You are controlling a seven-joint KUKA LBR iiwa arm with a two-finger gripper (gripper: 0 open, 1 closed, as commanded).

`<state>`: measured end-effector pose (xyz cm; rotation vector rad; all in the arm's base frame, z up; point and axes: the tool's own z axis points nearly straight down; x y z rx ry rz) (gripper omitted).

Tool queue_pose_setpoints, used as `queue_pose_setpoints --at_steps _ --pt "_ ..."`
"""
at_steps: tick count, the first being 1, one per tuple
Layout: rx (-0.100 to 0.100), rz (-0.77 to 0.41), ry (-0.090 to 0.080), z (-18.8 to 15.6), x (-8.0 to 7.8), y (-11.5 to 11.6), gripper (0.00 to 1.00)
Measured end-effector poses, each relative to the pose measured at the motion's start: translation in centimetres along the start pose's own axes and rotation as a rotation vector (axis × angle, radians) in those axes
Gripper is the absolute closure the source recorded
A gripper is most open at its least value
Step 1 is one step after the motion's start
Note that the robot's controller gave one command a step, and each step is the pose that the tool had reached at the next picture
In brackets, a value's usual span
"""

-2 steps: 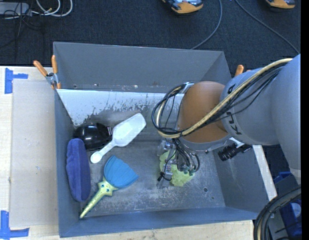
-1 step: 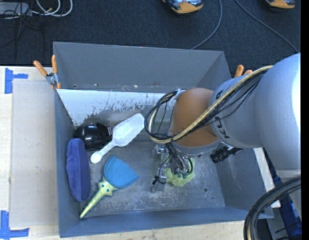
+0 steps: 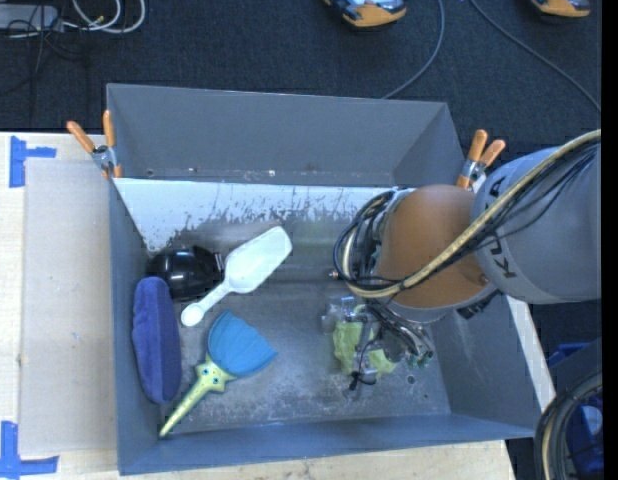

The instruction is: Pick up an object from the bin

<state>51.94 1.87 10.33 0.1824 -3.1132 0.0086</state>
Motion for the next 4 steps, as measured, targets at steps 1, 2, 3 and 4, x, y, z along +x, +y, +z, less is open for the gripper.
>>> queue_pose_setpoints --at_steps 1,2,3,4 --pt "-0.002 -0.042 0.002 3.5 0.9 9.6 0.00" --pt "-0.005 -0.196 0.000 3.2 -2.7 17.8 0.00" --pt "0.000 -0.189 0.004 3.3 -2.5 17.3 1.00" --pt "0.000 -0.172 -0.004 -10.2 -4.6 15.9 1.00"
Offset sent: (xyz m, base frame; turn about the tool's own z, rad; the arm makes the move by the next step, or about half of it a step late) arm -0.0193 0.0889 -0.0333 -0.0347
